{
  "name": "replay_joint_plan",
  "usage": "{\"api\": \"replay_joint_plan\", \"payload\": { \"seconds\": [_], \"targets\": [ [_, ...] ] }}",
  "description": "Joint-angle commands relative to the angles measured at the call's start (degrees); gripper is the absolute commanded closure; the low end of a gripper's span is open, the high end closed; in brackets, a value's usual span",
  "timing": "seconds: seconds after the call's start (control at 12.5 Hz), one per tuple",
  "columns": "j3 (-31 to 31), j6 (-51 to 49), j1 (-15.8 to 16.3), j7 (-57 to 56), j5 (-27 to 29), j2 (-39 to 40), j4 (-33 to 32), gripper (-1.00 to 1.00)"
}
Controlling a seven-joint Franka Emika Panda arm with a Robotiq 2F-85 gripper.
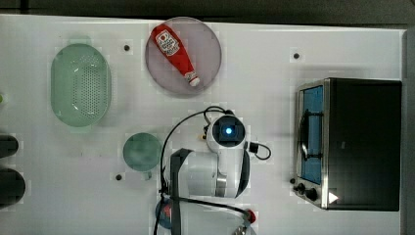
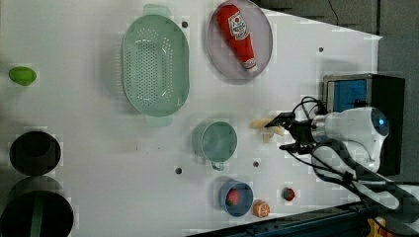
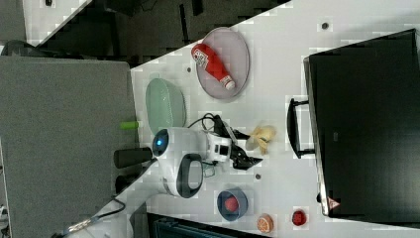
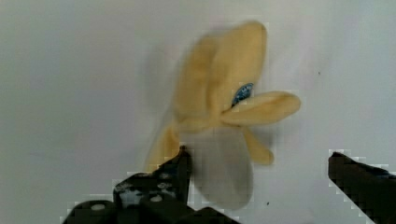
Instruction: Pick banana from table and place on oven.
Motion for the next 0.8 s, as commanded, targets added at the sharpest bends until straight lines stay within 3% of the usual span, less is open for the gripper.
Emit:
{"api": "replay_joint_plan", "payload": {
  "seconds": [0.08,0.56,0.8],
  "targets": [
    [0.55,7.0,0.12,1.82,0.05,0.56,-0.01,-0.92],
    [1.05,8.41,0.19,1.83,0.07,0.94,-0.74,0.48],
    [1.52,8.43,0.2,1.83,0.07,-0.8,-0.5,0.57]
  ]
}}
